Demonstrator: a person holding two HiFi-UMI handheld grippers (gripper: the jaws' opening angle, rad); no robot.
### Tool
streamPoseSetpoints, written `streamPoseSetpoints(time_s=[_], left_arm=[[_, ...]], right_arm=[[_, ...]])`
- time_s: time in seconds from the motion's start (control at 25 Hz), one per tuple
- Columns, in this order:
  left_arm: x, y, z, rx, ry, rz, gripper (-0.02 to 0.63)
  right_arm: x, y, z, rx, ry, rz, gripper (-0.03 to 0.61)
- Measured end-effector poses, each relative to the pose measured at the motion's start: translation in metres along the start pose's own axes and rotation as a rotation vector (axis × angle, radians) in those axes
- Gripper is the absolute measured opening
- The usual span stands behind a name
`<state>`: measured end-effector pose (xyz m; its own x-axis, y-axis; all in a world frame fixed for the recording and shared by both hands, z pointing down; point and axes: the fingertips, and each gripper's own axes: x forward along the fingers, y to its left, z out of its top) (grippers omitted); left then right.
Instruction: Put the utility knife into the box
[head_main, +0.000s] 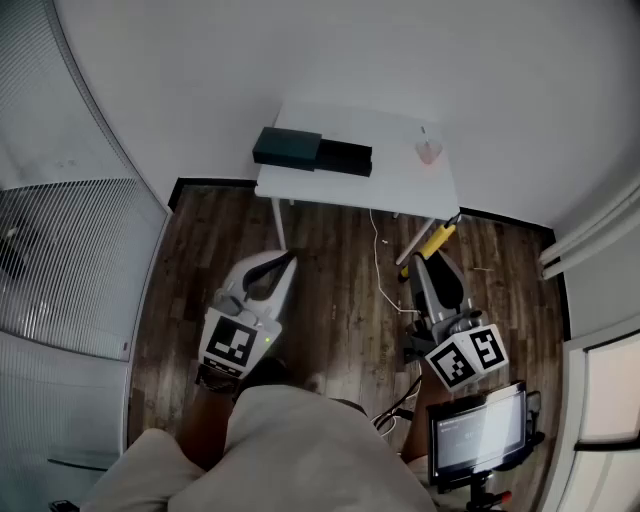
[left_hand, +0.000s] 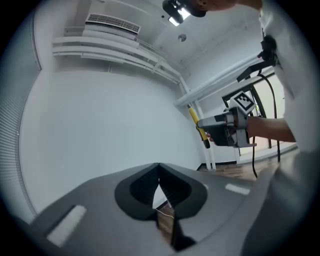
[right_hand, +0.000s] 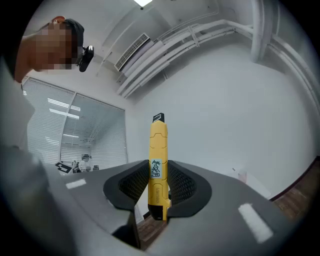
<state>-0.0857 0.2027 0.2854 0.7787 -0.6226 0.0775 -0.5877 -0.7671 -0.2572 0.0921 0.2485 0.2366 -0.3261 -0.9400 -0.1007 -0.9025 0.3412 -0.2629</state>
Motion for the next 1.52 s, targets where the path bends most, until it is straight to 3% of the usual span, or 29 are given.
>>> streamPoseSetpoints(time_s=[0.24, 0.88, 1.52], left_arm=[[0.002, -0.001, -0.001, -0.001, -0.002, -0.006, -0.002], [0.011, -0.005, 0.0, -0.004, -0.038, -0.011, -0.002], [0.071, 0.014, -0.002, -0.033, -0.019, -0.036, -0.002]], right_arm=[[-0.003, 0.002, 0.002, 0.045, -0.012, 0.017, 0.117], [-0.002, -0.007, -0.003, 0.032, -0.012, 0.029, 0.117], [0.027, -0.056, 0.006, 0.049, 0.025, -0.009, 0.117]])
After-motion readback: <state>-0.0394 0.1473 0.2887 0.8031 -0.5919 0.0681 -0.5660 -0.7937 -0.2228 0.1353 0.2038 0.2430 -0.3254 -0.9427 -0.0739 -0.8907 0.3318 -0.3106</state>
